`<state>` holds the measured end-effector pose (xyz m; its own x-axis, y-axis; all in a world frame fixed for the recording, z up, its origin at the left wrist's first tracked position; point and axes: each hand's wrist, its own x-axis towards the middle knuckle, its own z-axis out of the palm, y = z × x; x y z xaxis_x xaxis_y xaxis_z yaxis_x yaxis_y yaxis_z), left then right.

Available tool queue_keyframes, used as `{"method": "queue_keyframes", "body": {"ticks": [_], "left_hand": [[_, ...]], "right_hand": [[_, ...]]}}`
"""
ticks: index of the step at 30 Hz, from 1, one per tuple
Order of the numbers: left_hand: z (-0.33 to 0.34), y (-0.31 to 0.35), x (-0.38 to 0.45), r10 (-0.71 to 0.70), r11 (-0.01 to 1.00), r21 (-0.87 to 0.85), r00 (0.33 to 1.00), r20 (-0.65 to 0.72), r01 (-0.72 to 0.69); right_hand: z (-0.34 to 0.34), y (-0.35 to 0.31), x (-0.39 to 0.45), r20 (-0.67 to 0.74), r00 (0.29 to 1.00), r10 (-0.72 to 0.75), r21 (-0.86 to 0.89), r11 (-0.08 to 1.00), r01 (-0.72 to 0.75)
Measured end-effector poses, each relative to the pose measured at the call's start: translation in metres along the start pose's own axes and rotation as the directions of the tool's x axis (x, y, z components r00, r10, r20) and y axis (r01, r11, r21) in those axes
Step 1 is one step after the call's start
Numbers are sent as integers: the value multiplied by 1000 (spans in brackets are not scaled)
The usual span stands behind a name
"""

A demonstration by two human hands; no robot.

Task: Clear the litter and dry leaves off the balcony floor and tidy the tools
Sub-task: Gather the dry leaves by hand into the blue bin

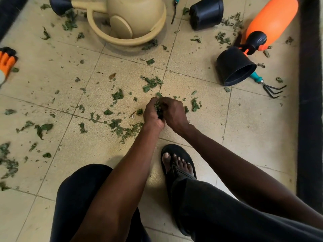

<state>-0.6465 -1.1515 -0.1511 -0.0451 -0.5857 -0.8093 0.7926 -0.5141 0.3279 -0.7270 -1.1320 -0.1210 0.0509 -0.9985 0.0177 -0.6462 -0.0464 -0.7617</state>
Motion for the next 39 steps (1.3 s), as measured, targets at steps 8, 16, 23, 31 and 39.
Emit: {"method": "queue_keyframes", "body": {"ticks": [8,16,23,31,39], "left_hand": [[-3,5,-5,-16,994,110,996,-85,25],[6,14,-9,10,997,82,996,-85,-3],[8,8,-16,-13,984,178,998,-62,24],[5,12,-21,-20,986,163,998,-58,29],[-3,21,-22,7,989,150,998,-63,3]], "right_hand": [[-13,13,8,271,957,106,-54,994,-95],[-48,82,19,-158,880,448,183,889,-420],[-34,106,36,145,927,345,-266,916,-299],[-11,85,-20,2,972,235,-165,959,-231],[14,73,-40,-125,774,621,-180,753,-633]]}}
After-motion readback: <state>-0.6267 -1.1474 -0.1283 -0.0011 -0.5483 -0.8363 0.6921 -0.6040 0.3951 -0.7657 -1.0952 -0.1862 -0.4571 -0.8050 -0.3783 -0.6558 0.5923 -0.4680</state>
